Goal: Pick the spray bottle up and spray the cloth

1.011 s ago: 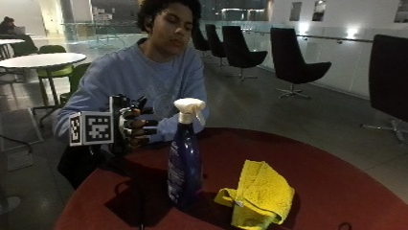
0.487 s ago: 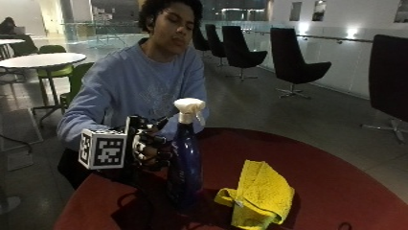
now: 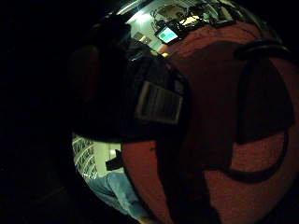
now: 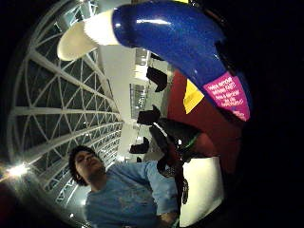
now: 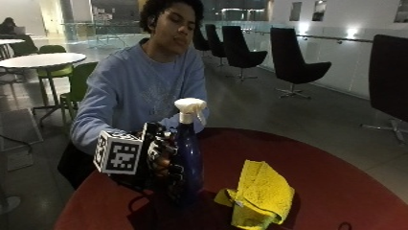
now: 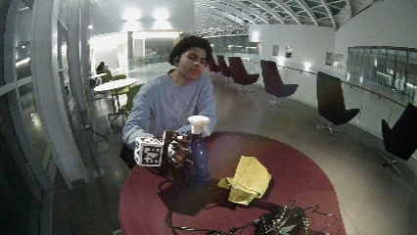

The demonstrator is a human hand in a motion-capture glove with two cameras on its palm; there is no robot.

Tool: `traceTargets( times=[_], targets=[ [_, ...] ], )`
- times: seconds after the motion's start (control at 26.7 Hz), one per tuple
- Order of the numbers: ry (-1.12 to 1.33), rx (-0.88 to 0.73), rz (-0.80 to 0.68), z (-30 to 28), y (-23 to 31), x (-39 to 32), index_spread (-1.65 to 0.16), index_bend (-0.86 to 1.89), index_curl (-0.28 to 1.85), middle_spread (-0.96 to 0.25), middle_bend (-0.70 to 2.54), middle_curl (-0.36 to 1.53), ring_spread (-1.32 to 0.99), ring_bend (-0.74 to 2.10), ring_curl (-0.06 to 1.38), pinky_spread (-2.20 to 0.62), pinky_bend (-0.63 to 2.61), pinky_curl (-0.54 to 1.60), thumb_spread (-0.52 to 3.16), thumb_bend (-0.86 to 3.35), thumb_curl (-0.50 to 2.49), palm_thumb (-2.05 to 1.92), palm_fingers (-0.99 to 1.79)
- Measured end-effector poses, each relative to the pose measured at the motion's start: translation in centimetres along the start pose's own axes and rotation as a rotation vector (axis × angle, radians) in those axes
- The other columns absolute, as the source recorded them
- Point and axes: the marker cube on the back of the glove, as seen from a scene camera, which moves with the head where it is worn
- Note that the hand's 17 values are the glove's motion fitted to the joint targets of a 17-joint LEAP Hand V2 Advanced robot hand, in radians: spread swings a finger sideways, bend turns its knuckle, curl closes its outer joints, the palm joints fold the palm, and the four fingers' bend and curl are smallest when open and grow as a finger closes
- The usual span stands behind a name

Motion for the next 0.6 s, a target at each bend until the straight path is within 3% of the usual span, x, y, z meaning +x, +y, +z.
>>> traceTargets(
  times=[0.37, 0.6],
  targets=[
    [0.080, 0.170, -0.009, 1.7, -1.5, 0.5, -0.36, 0.03, 0.09, 0.01, 0.28, 0.40, 0.06, 0.50, 0.36, 0.25, 0.57, 0.41, 0.94, -0.02, 0.32, 0.69, 0.44],
    [0.099, 0.226, -0.038, 1.5, -1.9, 0.4, -0.30, 0.15, 0.14, 0.01, 0.28, 0.40, 0.05, 0.52, 0.35, 0.25, 0.52, 0.38, 0.92, 0.08, 0.40, 0.91, 0.59]
  ],
)
